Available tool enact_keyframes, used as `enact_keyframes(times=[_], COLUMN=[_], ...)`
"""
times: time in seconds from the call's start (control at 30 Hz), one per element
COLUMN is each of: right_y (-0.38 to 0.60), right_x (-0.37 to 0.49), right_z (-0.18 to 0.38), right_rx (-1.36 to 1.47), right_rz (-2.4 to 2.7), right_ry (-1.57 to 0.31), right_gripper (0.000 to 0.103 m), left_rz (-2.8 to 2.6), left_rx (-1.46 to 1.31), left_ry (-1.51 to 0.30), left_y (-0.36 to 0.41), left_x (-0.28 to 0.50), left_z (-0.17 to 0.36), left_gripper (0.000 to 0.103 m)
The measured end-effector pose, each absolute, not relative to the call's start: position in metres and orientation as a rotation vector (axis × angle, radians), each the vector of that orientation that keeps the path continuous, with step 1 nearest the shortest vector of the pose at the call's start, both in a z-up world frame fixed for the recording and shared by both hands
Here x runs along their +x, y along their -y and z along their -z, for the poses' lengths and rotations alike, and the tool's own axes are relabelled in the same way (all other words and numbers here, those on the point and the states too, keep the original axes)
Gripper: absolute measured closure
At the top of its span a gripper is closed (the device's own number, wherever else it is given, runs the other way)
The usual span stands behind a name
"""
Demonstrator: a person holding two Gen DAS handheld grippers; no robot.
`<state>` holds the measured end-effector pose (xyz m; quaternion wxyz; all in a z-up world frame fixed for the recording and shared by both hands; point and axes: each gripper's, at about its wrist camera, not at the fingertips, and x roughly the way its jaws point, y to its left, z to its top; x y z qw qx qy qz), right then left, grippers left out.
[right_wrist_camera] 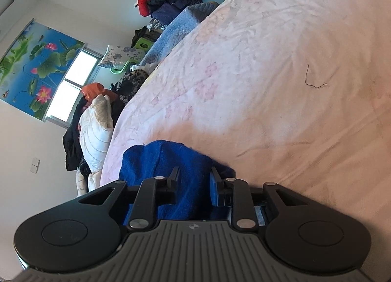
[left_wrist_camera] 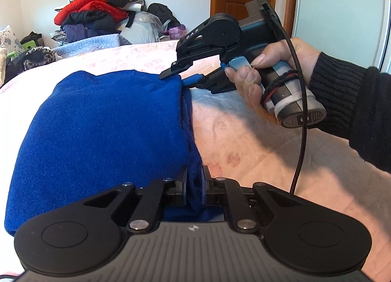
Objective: Fold small clothes
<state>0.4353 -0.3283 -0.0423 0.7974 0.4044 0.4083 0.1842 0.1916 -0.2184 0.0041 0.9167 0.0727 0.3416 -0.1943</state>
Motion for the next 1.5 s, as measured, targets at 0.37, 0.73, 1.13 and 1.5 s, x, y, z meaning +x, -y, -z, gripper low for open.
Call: enact_keyframes(times=[0.37, 0.73, 1.13, 1.5], right_y=[0.328, 0.328, 0.286, 0.278], right_x=[0.435, 0.369, 0.254, 0.263], right_z=[0.037, 0.006, 0.023, 0.023], right_rx=[0.848, 0.803, 0.837, 0.906], right_rz=[-0.345, -0.357, -0.460, -0.415], right_ry=[-0.880, -0.798, -0.980, -1.038], right_gripper=[0.095, 0.055, 0.060, 0.078], left_rz=[0.404, 0.346, 0.109, 0.129], left_rx=[0.129, -0.106, -0.734, -0.900], left_ry=[-0.735, -0.657, -0.863, -0.908], left_y=[0.214, 0.118, -0.014, -0.021], left_x=[0.193, 0.157, 0.188, 0.204], left_z=[-0.004, -0.034, 0.009, 0.021], left_gripper=[0.094, 0.084, 0.066, 0.069])
